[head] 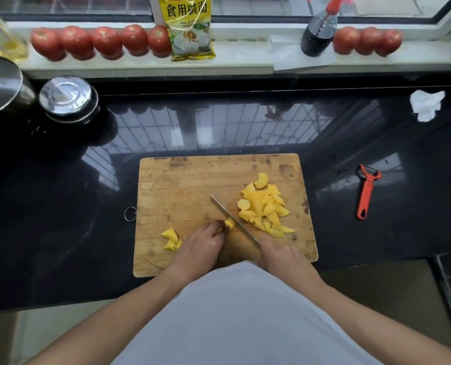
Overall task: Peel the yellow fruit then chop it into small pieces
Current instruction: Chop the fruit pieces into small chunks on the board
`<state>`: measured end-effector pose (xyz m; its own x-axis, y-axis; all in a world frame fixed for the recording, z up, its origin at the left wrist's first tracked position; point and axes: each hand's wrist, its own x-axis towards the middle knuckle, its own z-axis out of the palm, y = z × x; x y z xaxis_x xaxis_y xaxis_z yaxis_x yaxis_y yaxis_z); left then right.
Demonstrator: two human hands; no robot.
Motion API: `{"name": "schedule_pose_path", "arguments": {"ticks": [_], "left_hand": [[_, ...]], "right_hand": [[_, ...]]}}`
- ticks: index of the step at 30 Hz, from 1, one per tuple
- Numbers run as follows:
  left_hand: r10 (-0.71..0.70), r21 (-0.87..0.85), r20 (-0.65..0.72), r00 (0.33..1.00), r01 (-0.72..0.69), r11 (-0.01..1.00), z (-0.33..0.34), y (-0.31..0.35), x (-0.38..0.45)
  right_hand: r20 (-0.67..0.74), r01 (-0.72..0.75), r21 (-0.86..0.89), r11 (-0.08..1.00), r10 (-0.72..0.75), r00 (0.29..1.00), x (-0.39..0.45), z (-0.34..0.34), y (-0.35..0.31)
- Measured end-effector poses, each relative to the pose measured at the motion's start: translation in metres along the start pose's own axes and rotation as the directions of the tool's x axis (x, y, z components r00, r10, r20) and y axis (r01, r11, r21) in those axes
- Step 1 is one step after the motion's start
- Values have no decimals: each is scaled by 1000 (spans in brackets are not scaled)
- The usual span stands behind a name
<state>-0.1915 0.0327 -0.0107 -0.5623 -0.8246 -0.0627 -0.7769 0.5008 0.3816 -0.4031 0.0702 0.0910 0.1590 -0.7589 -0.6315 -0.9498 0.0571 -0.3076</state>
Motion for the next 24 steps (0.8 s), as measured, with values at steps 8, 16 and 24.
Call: {"name": "schedule_pose_path", "arguments": {"ticks": [8, 16, 24], "left_hand": [[-3, -50, 19, 1000, 4, 999, 3, 0, 1], [-12, -55, 58, 998, 16, 998, 1, 1, 1], [-27, -69, 70, 997, 32, 997, 3, 0, 2]], "right_hand": [[42, -22, -61, 998, 24, 999, 6, 6, -2], [-107, -31, 40, 999, 35, 994, 26, 0, -20], [19, -35, -76, 997, 37, 999, 0, 0, -9]]}}
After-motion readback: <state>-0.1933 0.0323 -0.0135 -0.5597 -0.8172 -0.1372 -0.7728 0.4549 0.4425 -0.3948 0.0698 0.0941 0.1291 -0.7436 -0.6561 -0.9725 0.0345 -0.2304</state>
